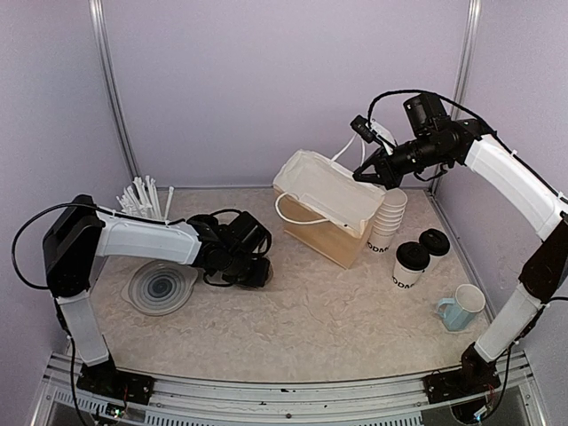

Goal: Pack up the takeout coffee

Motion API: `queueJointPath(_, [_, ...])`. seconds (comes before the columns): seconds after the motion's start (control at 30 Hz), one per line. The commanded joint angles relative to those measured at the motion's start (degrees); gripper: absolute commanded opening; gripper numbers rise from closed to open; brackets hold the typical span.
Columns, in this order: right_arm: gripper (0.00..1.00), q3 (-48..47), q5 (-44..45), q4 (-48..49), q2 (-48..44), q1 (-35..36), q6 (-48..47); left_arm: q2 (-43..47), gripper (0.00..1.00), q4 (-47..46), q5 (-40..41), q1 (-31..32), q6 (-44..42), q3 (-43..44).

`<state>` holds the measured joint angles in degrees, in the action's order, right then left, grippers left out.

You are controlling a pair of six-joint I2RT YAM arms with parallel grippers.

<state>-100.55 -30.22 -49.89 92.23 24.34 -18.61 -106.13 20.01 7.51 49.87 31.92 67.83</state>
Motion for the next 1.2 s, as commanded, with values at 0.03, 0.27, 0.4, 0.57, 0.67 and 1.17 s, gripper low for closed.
queueJointPath(0.03, [0.00,0.0,-1.3,0.9,-0.8,-0.4,0.0,5.1,0.00,10.5,0.6,1.0,2.8,-4.6])
queueJointPath(0.27, [0.00,-0.4,-1.8,0.8,-0.6,-0.4,0.1,13.0,0.00,16.4,4.5,1.3,4.5,-8.0])
queueJointPath(0.4, [0.00,-0.2,-1.3,0.6,-0.9,-0.4,-0.1,14.4,0.00,17.3,5.8,0.5,2.8,-6.5])
queueJointPath(0.57, [0.00,0.3,1.9,0.5,-2.5,-0.5,-1.1,14.2,0.31,15.9,3.5,0.9,-6.4,0.9])
queueJointPath(0.67, [0.00,1.1,3.1,0.5,-3.6,-0.6,-1.9,12.9,0.47,15.3,1.0,0.1,-17.8,4.6])
queueJointPath(1.17, [0.00,3.8,2.4,0.4,-6.5,-0.9,-3.2,6.1,0.53,12.6,-18.6,-7.1,-47.1,6.8])
